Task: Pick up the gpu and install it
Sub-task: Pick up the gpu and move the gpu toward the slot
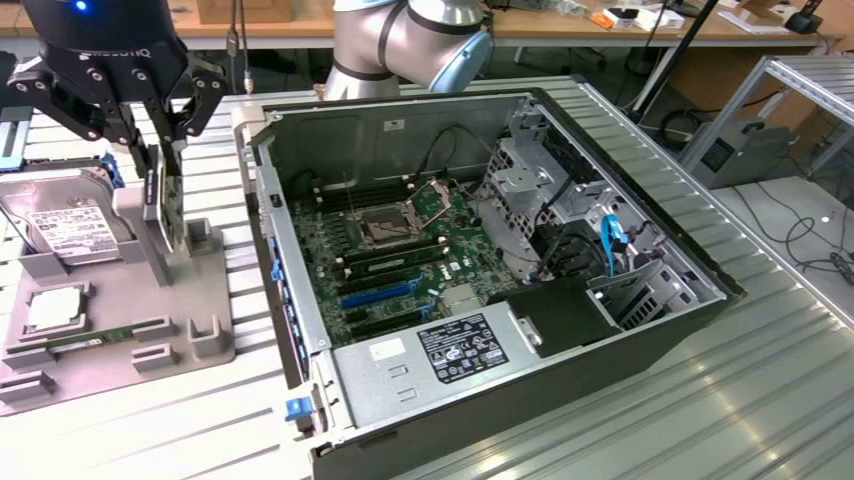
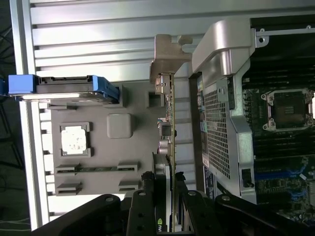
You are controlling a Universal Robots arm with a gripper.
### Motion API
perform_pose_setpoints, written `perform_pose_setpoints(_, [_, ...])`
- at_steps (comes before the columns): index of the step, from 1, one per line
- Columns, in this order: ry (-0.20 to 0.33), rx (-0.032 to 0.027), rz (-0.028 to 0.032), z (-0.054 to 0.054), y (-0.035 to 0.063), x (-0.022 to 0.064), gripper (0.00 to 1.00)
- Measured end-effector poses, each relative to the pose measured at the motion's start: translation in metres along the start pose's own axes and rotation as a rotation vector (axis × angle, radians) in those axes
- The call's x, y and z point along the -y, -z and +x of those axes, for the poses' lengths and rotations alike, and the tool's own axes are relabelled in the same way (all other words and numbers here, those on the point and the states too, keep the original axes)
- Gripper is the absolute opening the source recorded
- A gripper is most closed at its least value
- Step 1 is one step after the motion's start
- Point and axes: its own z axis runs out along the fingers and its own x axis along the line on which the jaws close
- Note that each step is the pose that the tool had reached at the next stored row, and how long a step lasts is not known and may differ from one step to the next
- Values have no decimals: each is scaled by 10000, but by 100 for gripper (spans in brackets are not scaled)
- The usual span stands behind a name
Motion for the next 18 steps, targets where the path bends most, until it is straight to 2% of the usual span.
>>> perform_pose_setpoints(18, [-1, -1, -19, -5, 187, -8, 27])
